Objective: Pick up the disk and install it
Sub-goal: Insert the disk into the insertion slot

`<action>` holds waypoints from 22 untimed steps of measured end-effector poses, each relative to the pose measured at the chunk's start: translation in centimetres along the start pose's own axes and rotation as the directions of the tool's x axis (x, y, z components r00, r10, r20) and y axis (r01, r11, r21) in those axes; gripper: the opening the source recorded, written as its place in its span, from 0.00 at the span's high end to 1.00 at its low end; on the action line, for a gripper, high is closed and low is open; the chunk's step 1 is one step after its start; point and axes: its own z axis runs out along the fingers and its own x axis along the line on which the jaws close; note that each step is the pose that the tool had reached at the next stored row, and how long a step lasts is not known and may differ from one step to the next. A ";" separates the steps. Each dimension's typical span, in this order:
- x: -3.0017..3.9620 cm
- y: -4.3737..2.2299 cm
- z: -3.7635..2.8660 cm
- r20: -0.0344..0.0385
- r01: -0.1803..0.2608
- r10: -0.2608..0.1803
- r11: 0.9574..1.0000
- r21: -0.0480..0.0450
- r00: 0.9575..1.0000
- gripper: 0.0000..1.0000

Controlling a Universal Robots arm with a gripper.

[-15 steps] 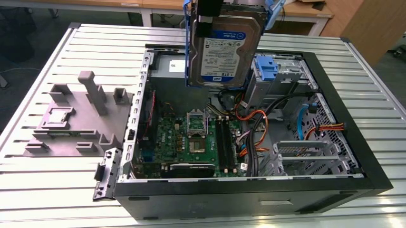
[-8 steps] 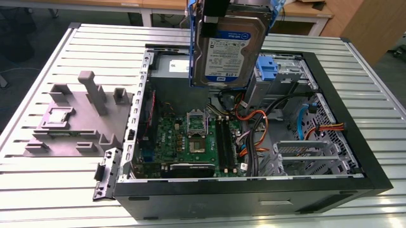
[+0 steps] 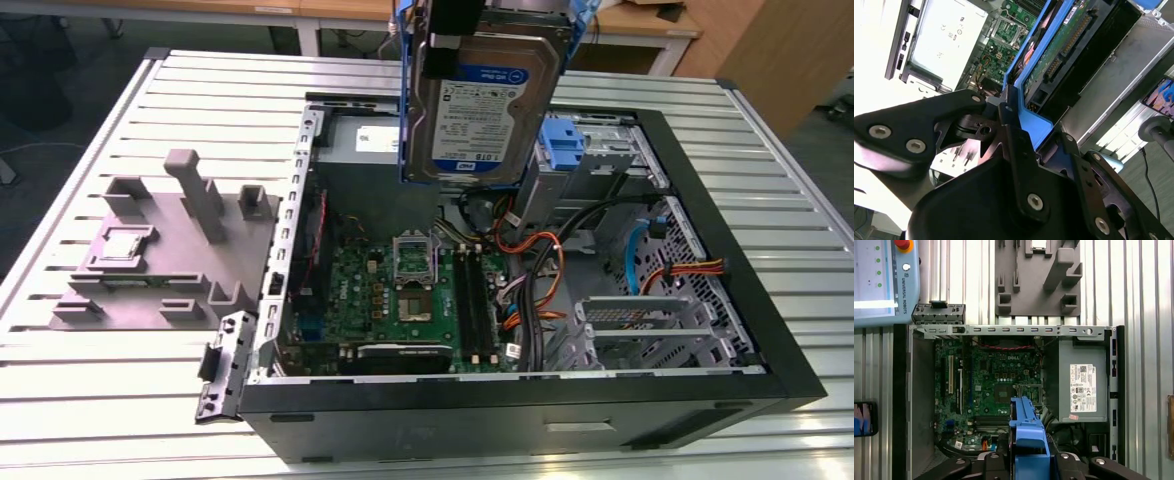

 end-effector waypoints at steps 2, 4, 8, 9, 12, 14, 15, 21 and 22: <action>0.00 -0.01 0.00 0.000 0.000 0.000 1.000 0.000 1.000 0.63; 0.00 -0.01 0.00 0.000 0.000 0.000 1.000 0.000 1.000 0.63; 0.00 -0.02 0.00 0.000 0.000 0.000 1.000 0.000 1.000 0.63; 0.00 -0.02 0.00 0.000 0.000 0.000 1.000 0.000 1.000 0.63; 0.04 -0.03 0.00 0.000 0.000 0.000 1.000 0.000 1.000 0.63; 0.27 -0.04 -0.01 0.000 0.000 0.000 1.000 0.000 1.000 0.63; 0.41 -0.03 -0.01 0.000 0.000 0.000 1.000 0.000 1.000 0.63; 0.84 -0.04 -0.01 0.000 0.000 0.000 1.000 0.000 1.000 0.63; 0.91 -0.05 -0.01 0.000 0.000 0.000 1.000 0.000 1.000 0.63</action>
